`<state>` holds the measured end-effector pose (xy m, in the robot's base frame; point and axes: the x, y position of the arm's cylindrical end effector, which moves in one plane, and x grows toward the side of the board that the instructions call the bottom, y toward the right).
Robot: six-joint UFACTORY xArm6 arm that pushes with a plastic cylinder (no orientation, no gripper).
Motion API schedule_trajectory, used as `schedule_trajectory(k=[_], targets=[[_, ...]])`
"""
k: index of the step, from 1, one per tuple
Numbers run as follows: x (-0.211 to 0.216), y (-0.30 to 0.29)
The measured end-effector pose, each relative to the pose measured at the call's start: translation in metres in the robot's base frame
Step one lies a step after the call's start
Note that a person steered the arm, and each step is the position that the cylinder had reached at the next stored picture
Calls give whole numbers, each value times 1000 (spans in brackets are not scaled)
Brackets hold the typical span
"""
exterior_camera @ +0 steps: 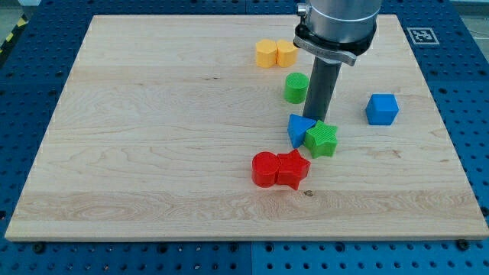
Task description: Move arm on center right of the board
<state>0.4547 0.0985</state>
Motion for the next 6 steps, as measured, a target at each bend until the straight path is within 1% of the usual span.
schedule_trajectory(k=[1,2,3,4,5,6], targets=[[-11,15],[-12,57],[19,100],[37,168],[17,225],[-4,216]])
